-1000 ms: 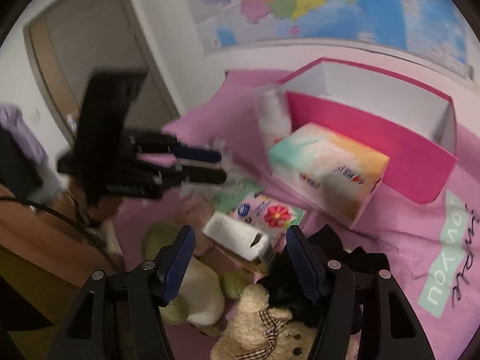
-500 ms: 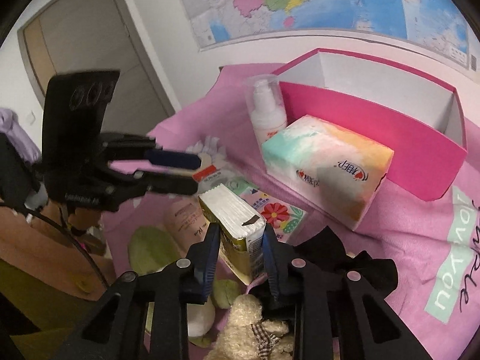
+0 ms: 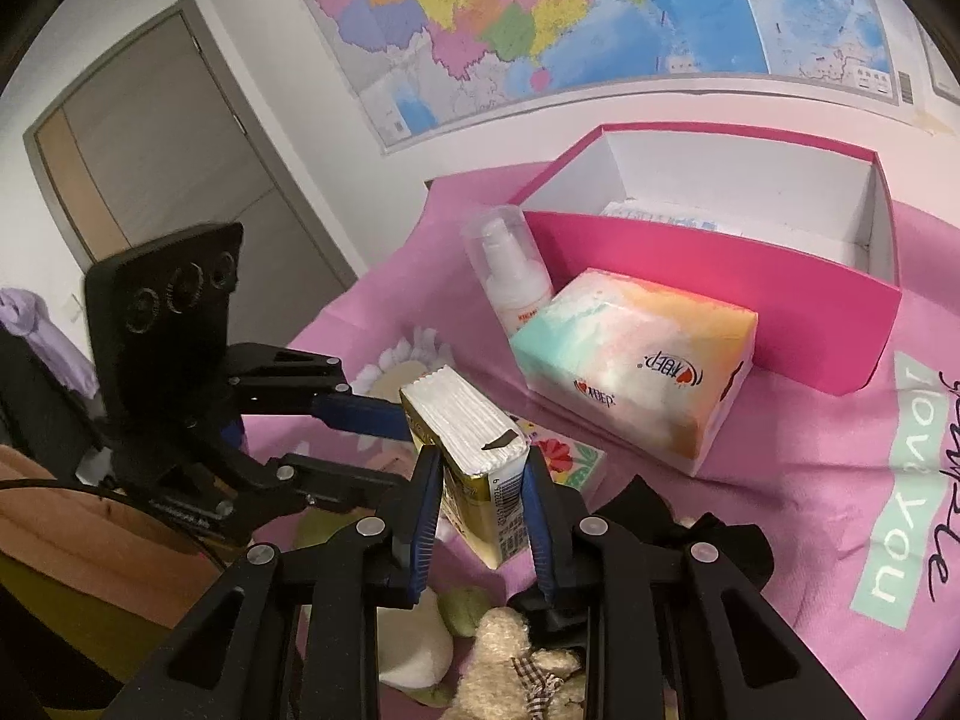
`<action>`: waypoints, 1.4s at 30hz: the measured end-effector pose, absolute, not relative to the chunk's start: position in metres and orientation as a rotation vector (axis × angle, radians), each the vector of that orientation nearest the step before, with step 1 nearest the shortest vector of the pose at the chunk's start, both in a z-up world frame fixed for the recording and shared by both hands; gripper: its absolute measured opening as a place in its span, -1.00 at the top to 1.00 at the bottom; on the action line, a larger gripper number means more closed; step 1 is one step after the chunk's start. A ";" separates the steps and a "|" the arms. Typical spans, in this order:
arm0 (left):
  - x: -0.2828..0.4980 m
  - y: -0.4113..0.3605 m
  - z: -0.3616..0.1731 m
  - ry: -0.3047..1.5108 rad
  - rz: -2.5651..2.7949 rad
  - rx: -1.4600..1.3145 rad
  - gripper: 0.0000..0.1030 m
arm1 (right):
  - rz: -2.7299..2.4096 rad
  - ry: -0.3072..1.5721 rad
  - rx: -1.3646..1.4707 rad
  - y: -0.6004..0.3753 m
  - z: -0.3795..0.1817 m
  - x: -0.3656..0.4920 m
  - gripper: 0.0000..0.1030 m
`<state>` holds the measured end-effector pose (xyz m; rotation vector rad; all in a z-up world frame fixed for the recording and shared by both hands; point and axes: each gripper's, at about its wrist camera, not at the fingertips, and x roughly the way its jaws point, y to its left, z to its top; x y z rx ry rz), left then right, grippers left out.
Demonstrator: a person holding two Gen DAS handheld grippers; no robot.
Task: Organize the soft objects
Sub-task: 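Carry the juice carton into the pink box and open the gripper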
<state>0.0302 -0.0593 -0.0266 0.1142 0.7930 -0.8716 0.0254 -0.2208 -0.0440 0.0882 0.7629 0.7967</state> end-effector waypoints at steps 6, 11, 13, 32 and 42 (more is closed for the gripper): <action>0.035 -0.051 -0.031 0.825 -0.853 0.091 0.43 | 0.815 0.801 0.125 -0.219 -0.051 0.034 0.49; 0.035 -0.045 -0.035 0.845 -0.842 0.085 0.43 | 0.844 0.824 0.133 -0.214 -0.054 0.038 0.49; 0.034 -0.044 -0.034 0.843 -0.838 0.080 0.43 | 0.850 0.831 0.136 -0.213 -0.055 0.039 0.49; 0.113 -0.094 0.064 0.680 -0.761 0.124 0.44 | 0.711 0.589 0.136 -0.259 0.033 0.081 0.49; 0.171 -0.096 0.072 0.724 -0.674 0.127 0.45 | 0.693 0.587 0.246 -0.268 0.037 0.140 0.49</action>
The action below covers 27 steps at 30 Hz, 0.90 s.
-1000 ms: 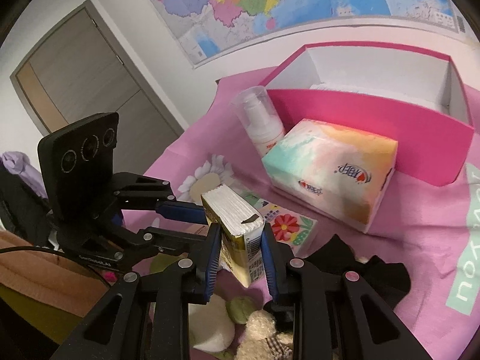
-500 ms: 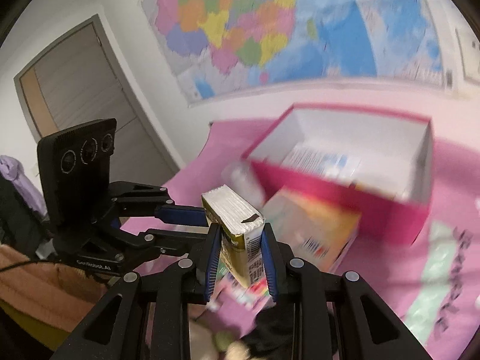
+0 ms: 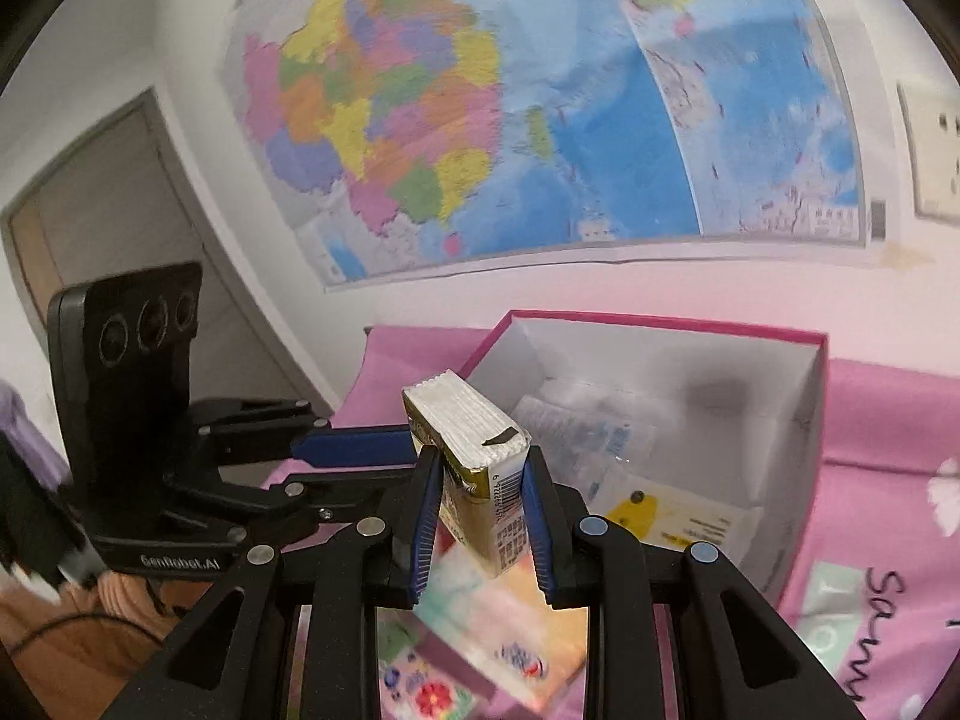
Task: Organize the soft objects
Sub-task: 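Carry the juice carton into the pink box and open the gripper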
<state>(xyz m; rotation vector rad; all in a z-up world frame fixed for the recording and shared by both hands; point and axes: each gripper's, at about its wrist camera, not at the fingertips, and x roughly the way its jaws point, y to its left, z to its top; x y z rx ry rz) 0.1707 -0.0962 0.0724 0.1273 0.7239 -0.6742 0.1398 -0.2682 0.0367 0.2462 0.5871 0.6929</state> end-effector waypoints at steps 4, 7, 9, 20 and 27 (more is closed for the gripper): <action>0.189 -0.093 0.063 0.769 -0.652 0.114 0.46 | 0.676 0.620 0.285 -0.264 0.027 0.161 0.49; 0.193 -0.091 0.059 0.778 -0.646 0.115 0.46 | 0.670 0.640 0.294 -0.259 0.021 0.170 0.49; 0.197 -0.091 0.058 0.781 -0.641 0.121 0.46 | 0.677 0.646 0.294 -0.259 0.019 0.174 0.49; 0.230 -0.100 0.045 0.854 -0.586 0.128 0.47 | 0.647 0.713 0.306 -0.252 0.005 0.210 0.49; 0.227 -0.102 0.048 0.828 -0.556 0.144 0.46 | 0.556 0.778 0.272 -0.253 -0.007 0.227 0.40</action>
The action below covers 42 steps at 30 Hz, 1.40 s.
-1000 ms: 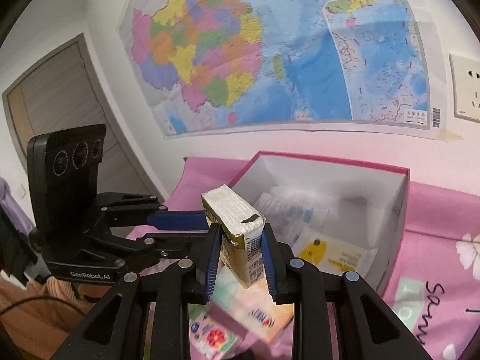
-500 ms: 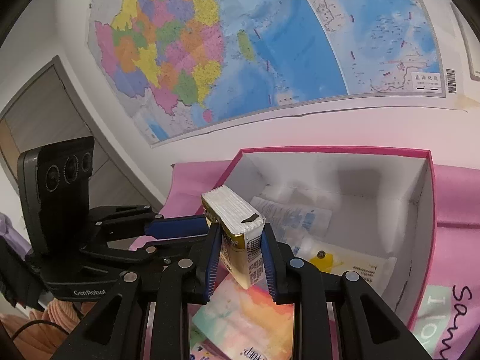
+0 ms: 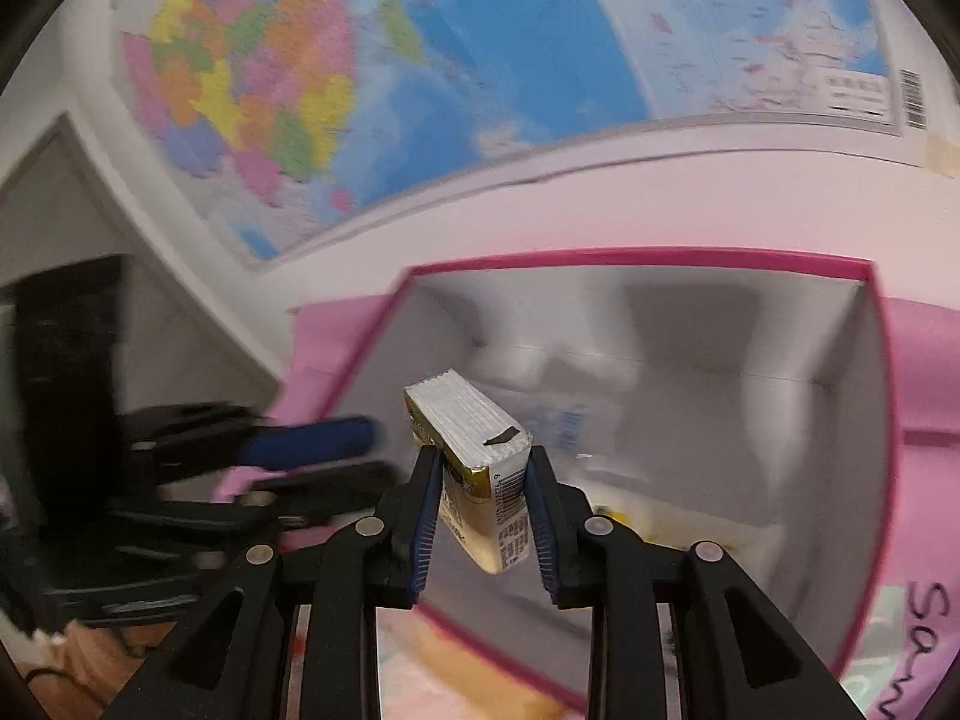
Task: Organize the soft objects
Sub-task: 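Carry the juice carton into the pink box and open the gripper, then lower the left gripper onto the green plush toy and grasp it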
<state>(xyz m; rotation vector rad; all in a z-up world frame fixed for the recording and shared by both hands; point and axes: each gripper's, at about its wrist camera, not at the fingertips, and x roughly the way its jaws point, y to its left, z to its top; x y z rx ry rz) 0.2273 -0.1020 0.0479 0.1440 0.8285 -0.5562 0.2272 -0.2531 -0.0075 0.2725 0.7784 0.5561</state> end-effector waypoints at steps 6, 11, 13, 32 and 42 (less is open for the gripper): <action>0.184 -0.071 0.064 0.712 -0.549 0.129 0.41 | 0.399 0.776 0.235 -0.265 -0.007 0.214 0.00; 0.127 -0.032 0.064 0.643 -0.585 0.109 0.30 | 0.427 0.675 0.148 -0.265 0.013 0.162 -0.02; 0.111 -0.021 0.058 0.641 -0.593 0.101 0.30 | 0.451 0.651 0.115 -0.262 0.017 0.141 -0.05; 0.060 0.019 0.008 0.730 -0.579 0.021 0.30 | 0.456 0.792 -0.034 -0.220 -0.005 0.186 -0.04; 0.071 0.019 -0.004 0.768 -0.578 0.006 0.30 | 0.275 0.874 -0.180 -0.222 -0.019 0.217 0.00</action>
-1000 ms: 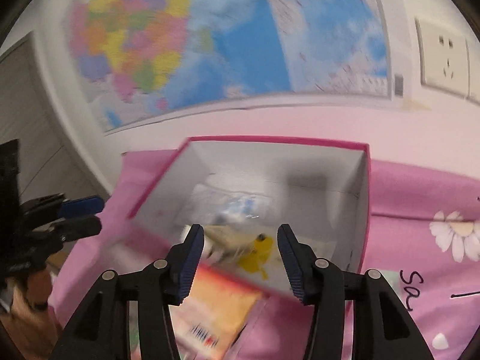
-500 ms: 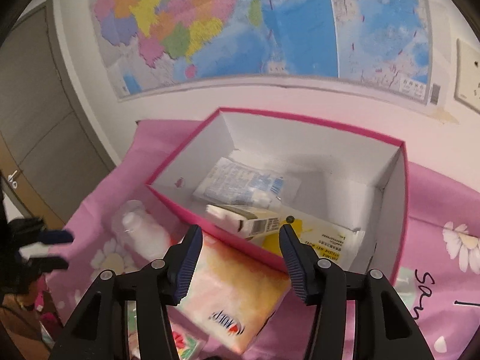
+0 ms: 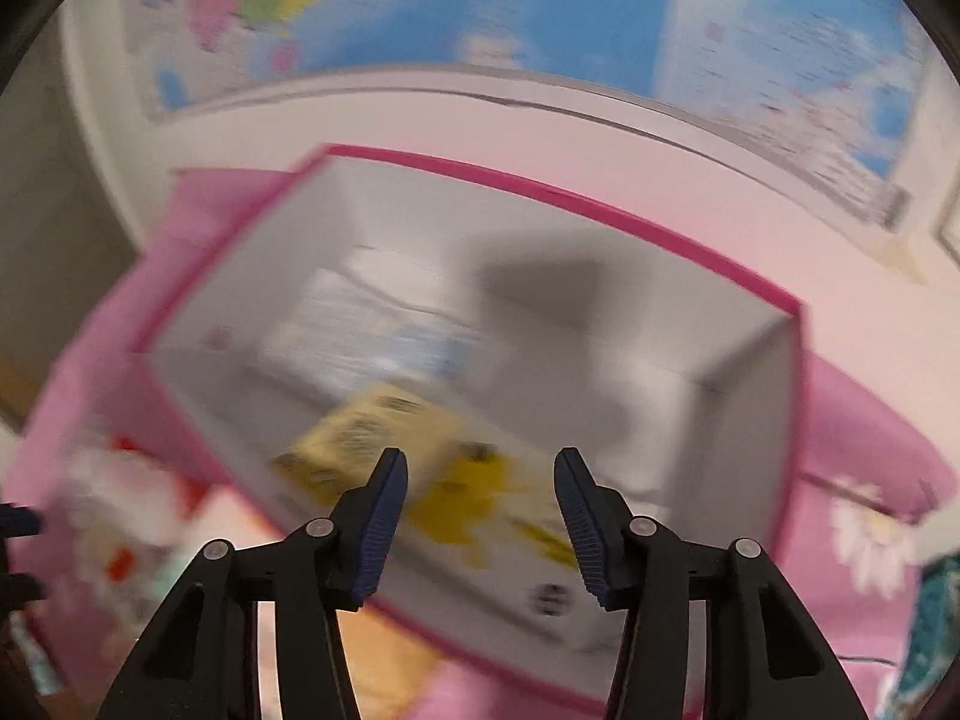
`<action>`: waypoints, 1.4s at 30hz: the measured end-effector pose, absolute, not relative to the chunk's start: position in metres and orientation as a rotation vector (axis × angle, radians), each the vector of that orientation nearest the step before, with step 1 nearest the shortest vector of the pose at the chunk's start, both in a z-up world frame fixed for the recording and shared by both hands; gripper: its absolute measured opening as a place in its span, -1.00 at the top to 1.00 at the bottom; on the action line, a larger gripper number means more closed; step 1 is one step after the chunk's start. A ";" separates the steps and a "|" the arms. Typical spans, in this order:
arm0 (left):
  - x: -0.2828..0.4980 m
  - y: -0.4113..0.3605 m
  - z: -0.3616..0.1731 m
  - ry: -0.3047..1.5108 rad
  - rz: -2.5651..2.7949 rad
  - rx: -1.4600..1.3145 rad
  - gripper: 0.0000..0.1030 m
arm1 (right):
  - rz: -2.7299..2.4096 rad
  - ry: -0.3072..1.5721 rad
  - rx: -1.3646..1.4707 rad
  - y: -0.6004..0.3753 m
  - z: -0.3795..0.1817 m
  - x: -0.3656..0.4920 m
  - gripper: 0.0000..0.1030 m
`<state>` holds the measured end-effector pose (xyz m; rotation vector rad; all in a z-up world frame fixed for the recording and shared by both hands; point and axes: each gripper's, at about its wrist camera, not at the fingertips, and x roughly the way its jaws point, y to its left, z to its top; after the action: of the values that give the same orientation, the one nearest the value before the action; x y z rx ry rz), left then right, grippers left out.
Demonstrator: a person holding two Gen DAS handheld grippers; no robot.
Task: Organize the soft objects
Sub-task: 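Lower the left gripper onto the green plush toy and grasp it, then carry the green plush toy into the pink box and release it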
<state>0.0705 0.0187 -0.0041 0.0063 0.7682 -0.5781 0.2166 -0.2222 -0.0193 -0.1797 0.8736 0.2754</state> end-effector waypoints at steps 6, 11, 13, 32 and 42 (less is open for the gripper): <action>0.066 0.022 -0.013 0.797 -0.595 -0.011 0.30 | 0.381 0.774 -0.067 -0.246 0.001 0.174 0.00; 0.050 0.021 -0.020 0.823 -0.634 -0.011 0.30 | 0.620 0.738 -0.001 -0.245 0.009 0.096 -0.01; 0.043 0.022 -0.024 0.838 -0.651 -0.017 0.30 | 0.701 0.773 0.018 -0.241 0.000 0.070 -0.02; -0.031 0.021 -0.046 0.906 -0.828 -0.036 0.29 | 0.868 0.891 0.035 -0.206 -0.082 -0.059 -0.17; -0.025 0.006 -0.059 0.914 -0.798 -0.017 -0.14 | 0.815 0.787 0.084 -0.212 -0.079 -0.051 0.48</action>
<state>-0.0248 0.0065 -0.0591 -0.0168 0.9138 -0.7977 -0.0505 -0.2120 -0.0792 0.0842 0.7872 0.8149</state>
